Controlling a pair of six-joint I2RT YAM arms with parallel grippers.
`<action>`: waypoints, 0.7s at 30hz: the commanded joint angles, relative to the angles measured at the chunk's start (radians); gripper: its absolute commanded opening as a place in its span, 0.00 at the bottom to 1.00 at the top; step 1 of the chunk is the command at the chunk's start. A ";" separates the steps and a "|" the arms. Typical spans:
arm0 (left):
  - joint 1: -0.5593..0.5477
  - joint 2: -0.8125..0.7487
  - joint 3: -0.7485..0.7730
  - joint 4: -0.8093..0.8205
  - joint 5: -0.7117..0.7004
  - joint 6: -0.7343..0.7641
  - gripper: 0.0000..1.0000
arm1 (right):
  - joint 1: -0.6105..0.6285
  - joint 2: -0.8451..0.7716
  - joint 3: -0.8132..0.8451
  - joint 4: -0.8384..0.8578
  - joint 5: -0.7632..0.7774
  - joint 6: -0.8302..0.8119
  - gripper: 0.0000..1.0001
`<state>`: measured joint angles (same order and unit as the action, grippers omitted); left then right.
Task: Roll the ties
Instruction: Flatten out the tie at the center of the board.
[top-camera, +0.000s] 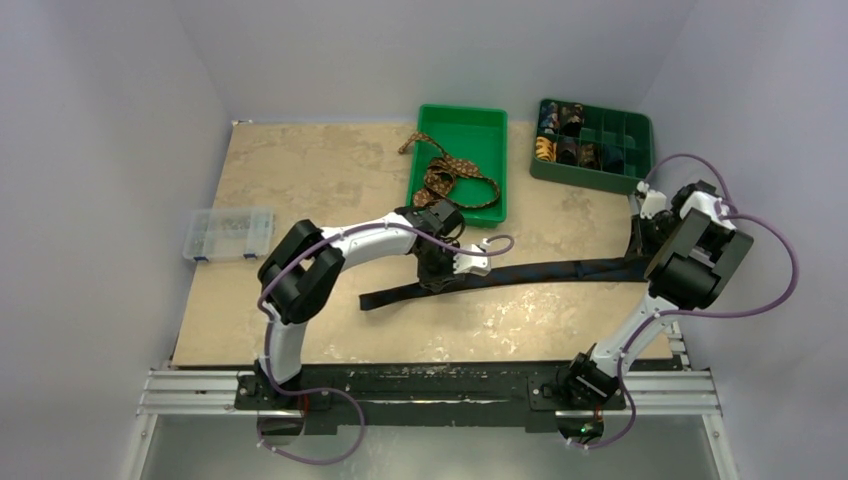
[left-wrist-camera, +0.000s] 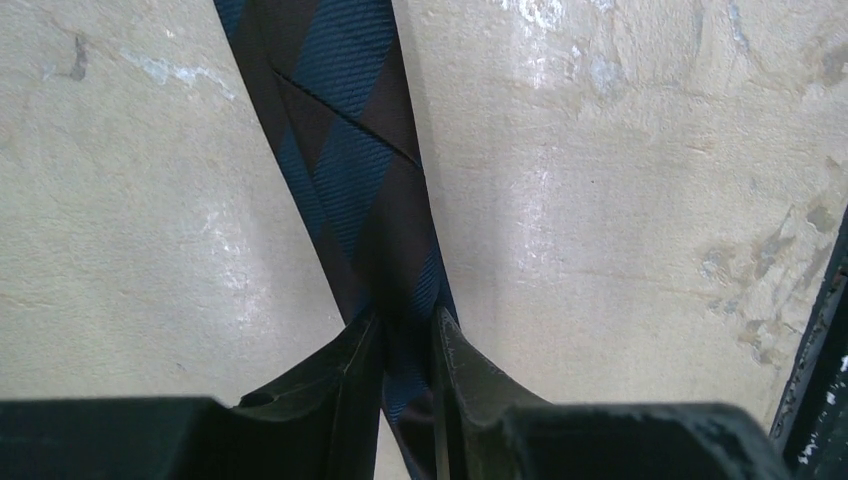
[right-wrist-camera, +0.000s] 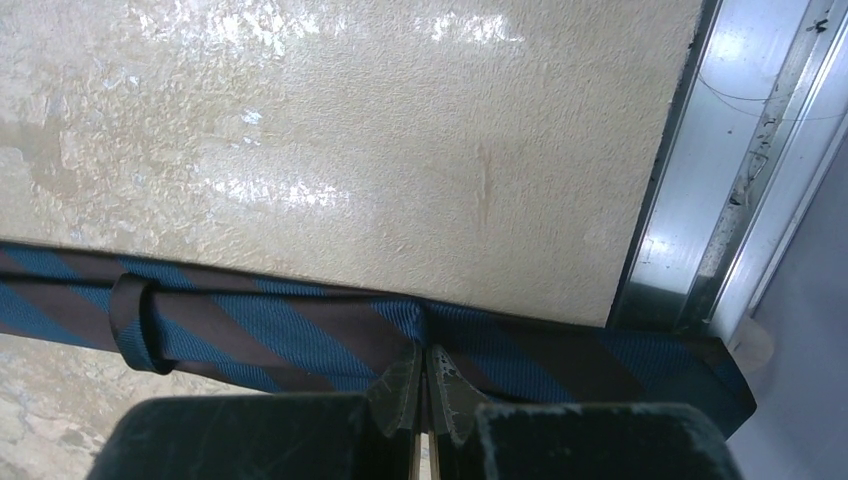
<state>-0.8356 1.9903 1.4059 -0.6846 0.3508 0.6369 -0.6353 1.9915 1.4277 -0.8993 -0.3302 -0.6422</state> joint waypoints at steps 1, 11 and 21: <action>0.047 0.009 0.059 -0.105 0.088 0.073 0.21 | -0.024 0.023 0.041 0.011 0.013 -0.002 0.00; 0.082 0.098 0.204 -0.258 0.102 0.151 0.29 | -0.024 0.045 0.005 0.037 0.010 0.008 0.00; 0.060 0.027 0.127 -0.217 0.072 0.127 0.47 | -0.023 0.050 0.010 0.023 0.025 -0.021 0.00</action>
<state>-0.7700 2.0808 1.5528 -0.9031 0.4339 0.7715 -0.6369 2.0151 1.4288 -0.9009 -0.3305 -0.6476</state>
